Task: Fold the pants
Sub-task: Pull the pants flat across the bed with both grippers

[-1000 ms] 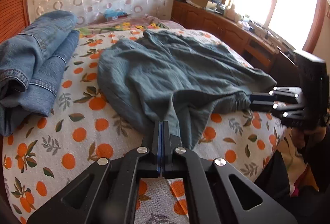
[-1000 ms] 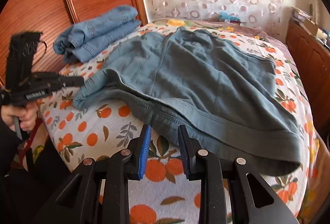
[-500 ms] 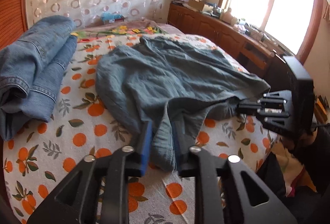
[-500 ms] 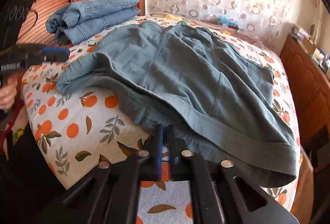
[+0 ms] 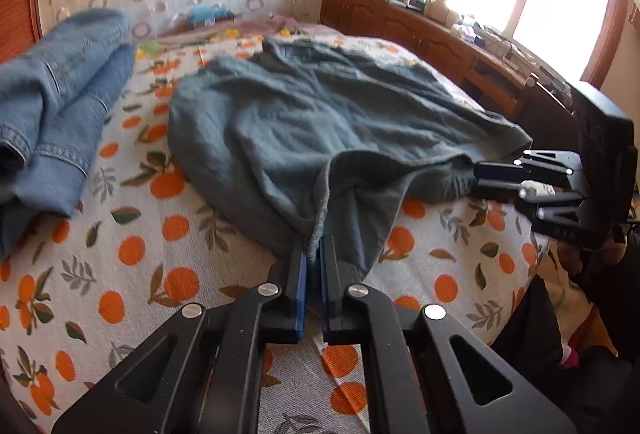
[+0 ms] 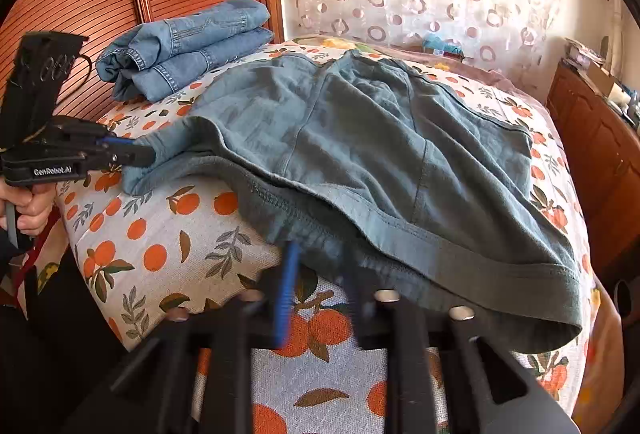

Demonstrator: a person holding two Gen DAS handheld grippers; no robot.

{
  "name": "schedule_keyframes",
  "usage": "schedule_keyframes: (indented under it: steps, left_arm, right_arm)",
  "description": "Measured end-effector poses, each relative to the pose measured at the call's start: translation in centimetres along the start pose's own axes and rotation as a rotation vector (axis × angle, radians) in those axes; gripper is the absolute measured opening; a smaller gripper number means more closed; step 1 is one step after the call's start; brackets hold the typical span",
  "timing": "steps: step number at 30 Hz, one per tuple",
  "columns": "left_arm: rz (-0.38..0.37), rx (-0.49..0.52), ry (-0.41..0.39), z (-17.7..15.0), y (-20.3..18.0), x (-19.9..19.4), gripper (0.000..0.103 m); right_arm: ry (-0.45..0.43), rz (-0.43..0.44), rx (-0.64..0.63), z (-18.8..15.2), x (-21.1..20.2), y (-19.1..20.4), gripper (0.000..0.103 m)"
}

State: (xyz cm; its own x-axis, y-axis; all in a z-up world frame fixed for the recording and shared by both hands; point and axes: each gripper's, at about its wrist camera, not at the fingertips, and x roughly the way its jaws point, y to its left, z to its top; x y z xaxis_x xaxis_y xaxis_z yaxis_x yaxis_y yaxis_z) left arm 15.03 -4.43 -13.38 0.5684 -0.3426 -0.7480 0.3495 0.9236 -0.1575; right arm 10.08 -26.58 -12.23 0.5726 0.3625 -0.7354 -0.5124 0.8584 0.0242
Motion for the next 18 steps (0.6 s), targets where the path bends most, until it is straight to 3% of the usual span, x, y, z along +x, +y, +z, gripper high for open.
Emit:
schedule_keyframes:
  steps: [1, 7, 9, 10, 11, 18]
  left_arm:
    - [0.003, -0.005, -0.012, 0.2, 0.0, -0.3, 0.006]
    - [0.022, -0.067, -0.110, 2.2, 0.7, -2.2, 0.005]
    - [0.030, -0.096, -0.135, 2.9, 1.2, -2.7, 0.005]
    - [0.039, -0.106, -0.146, 3.1, 1.3, -2.8, 0.005]
    - [0.045, -0.113, -0.153, 3.4, 1.4, -2.8, 0.005]
    - [0.144, -0.136, -0.228, 4.9, 1.4, -3.9, 0.005]
  right_arm:
    - [0.003, -0.005, -0.004, 0.0, 0.1, 0.0, 0.038]
    - [0.019, -0.022, -0.033, 0.4, 0.9, 0.4, 0.039]
    - [0.019, -0.034, -0.045, 0.4, 0.9, 0.6, 0.030]
    - [0.019, -0.062, -0.049, 0.4, 1.0, 0.5, 0.014]
    - [0.024, -0.046, -0.041, 0.4, 0.9, 0.2, 0.004]
    - [0.016, 0.070, 0.006, 0.4, -0.5, -0.8, 0.000]
